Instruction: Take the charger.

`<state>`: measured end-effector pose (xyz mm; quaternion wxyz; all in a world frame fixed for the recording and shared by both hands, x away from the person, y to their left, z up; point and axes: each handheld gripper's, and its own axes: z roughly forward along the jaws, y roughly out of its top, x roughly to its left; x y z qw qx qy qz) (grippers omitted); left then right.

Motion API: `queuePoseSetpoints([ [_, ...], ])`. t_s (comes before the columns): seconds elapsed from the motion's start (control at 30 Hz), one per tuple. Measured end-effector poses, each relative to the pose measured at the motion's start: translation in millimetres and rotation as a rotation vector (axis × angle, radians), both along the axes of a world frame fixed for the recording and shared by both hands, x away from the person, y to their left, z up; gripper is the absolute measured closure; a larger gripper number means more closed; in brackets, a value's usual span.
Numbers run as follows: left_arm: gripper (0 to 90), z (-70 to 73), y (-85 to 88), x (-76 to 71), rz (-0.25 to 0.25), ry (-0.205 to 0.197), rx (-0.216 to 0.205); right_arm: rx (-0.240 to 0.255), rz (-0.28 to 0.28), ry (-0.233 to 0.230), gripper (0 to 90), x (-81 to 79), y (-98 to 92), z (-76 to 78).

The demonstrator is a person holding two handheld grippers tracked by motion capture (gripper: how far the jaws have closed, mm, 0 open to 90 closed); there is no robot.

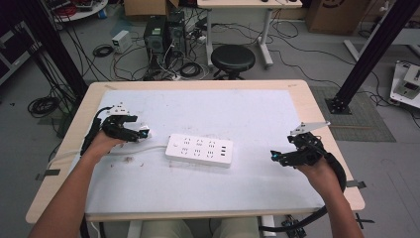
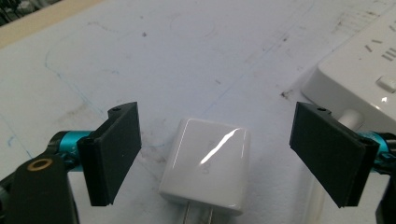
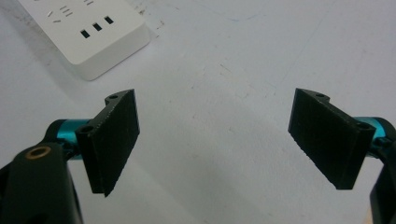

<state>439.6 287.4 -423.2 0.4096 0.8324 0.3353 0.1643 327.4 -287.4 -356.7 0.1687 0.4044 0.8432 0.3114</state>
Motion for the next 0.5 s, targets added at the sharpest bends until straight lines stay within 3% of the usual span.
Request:
queuePoseSetpoints([
  [0.23, 16.6, -11.9, -0.5, 5.9, 0.025, 0.043, 0.066, -0.011, 0.008, 0.009, 16.6, 6.2, 3.5, 0.2],
  [0.5, 16.6, -18.9, -2.5, 8.4, 0.018, 0.075, 0.095, -0.020, 0.024, 0.013, 16.7, 9.4, 6.8, -1.2],
])
